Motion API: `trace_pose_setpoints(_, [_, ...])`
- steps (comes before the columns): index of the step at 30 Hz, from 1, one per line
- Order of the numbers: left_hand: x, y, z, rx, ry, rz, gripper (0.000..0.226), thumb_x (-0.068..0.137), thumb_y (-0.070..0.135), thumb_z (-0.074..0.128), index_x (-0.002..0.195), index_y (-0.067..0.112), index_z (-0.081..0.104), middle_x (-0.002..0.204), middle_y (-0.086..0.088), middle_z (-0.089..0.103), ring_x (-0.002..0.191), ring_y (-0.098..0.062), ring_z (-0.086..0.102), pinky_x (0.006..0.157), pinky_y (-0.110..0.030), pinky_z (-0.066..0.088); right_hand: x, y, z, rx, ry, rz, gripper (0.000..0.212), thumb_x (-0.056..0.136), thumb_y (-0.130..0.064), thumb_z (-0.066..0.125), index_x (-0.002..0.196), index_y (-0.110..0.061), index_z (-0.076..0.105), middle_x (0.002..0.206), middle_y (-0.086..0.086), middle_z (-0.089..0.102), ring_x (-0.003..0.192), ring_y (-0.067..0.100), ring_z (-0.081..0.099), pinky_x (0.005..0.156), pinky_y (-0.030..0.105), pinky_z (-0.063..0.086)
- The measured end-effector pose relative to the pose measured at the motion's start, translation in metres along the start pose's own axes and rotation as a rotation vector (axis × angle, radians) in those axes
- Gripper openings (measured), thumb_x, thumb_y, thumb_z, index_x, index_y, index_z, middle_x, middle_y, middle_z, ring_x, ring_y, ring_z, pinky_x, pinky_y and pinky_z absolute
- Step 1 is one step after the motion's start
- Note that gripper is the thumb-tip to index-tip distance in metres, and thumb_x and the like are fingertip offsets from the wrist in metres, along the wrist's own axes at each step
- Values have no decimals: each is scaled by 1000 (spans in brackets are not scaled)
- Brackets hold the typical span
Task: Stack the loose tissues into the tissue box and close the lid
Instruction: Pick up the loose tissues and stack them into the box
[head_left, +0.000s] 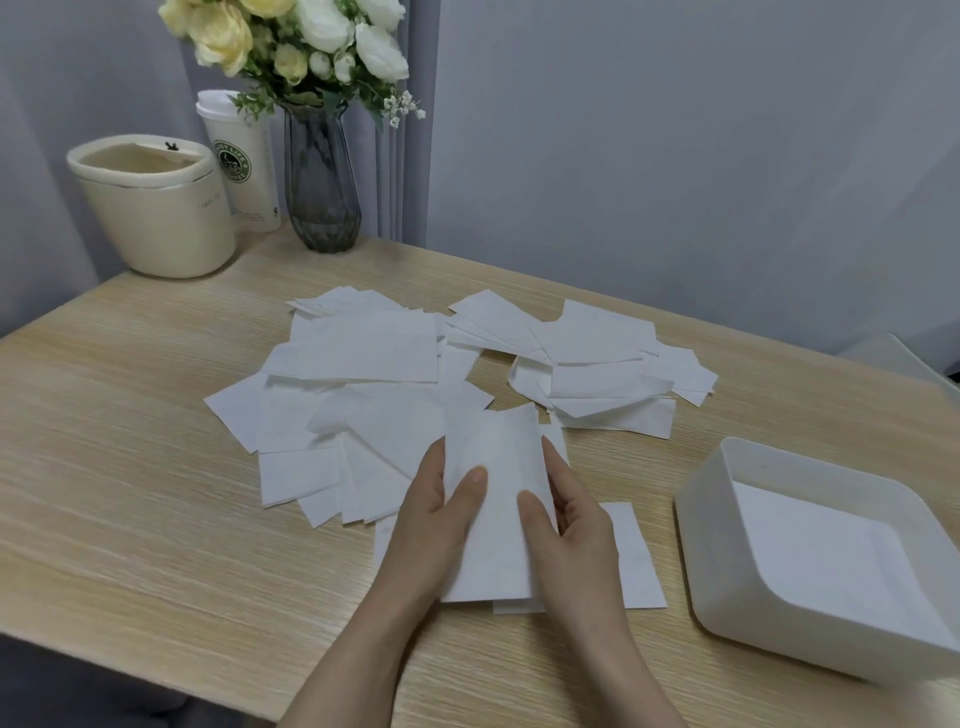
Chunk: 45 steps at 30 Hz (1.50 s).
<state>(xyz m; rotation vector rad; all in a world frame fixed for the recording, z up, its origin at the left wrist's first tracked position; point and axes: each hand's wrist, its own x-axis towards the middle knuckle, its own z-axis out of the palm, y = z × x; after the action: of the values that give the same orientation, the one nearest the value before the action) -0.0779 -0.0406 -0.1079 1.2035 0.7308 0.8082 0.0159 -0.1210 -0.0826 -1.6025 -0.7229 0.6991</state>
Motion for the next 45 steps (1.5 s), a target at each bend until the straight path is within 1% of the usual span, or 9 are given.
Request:
trace_pose_setpoints(5, [1, 3, 5, -13, 154, 64, 32, 98, 7, 54, 122, 27, 57, 114, 6, 70, 106, -13, 67, 90, -36, 54, -2, -5, -4, 32, 31, -2, 57, 93, -4, 56, 141, -29, 40, 114, -12, 60, 78, -16, 57, 70, 2, 43])
trace_pose_setpoints(9, [-1, 10, 15, -60, 333, 111, 35, 99, 6, 50, 129, 24, 53, 117, 10, 67, 106, -3, 64, 89, -23, 51, -11, -3, -9, 92, 64, 6, 54, 91, -9, 61, 135, -36, 44, 112, -6, 63, 82, -6, 64, 71, 14, 51])
trace_pose_setpoints(15, [-9, 15, 33, -178, 461, 94, 36, 100, 4, 48, 133, 18, 47, 122, 0, 65, 112, -15, 62, 101, -43, 49, -27, 0, -7, 214, 74, 35, 50, 88, -9, 64, 128, -36, 55, 63, -6, 50, 64, 18, 55, 73, 29, 50])
trace_pose_setpoints(20, [-22, 21, 42, -232, 397, 120, 39, 97, -2, 49, 130, 18, 48, 113, 4, 69, 106, -12, 65, 86, -28, 54, -32, -7, -10, 231, 74, 5, 38, 90, 5, 58, 114, -23, 65, 67, -10, 63, 57, 6, 58, 56, 16, 48])
trace_pose_setpoints(25, [-21, 34, 21, -233, 341, 101, 66, 92, 3, 60, 144, 38, 37, 124, 5, 63, 108, -6, 65, 94, -33, 52, -23, -23, -38, 108, 109, -59, 39, 91, 9, 52, 111, -23, 65, 64, -16, 59, 51, 0, 46, 49, 16, 42])
trace_pose_setpoints(31, [-17, 58, 12, -121, 96, 80, 42, 88, -4, 63, 117, 26, 66, 94, 20, 72, 84, 1, 65, 54, -18, 51, -16, -45, -79, -68, 135, -132, 33, 90, 1, 59, 101, -28, 71, 60, -17, 44, 54, 0, 42, 50, 15, 42])
trace_pose_setpoints(36, [-22, 62, 31, -10, -34, 70, 29, 86, 0, 67, 103, 24, 74, 96, 20, 74, 75, 1, 63, 58, -9, 48, -22, -58, -109, -112, 159, -185, 26, 89, 0, 62, 96, -23, 73, 57, -20, 50, 54, 1, 43, 49, 14, 40])
trace_pose_setpoints(41, [-17, 60, 65, 59, -104, 80, 23, 83, 11, 75, 96, 29, 78, 91, 7, 73, 72, -16, 58, 54, -23, 50, -28, -64, -147, -163, 248, -220, 21, 87, -4, 65, 90, -22, 74, 58, -14, 51, 55, 3, 42, 53, 10, 37])
trace_pose_setpoints(45, [-6, 57, 101, 219, -170, 142, 21, 83, 16, 74, 92, 35, 76, 79, 24, 69, 69, -2, 55, 64, -13, 46, -26, -57, -185, -257, 359, -204, 17, 87, -8, 66, 86, -24, 74, 65, -6, 54, 60, 4, 48, 59, 15, 38])
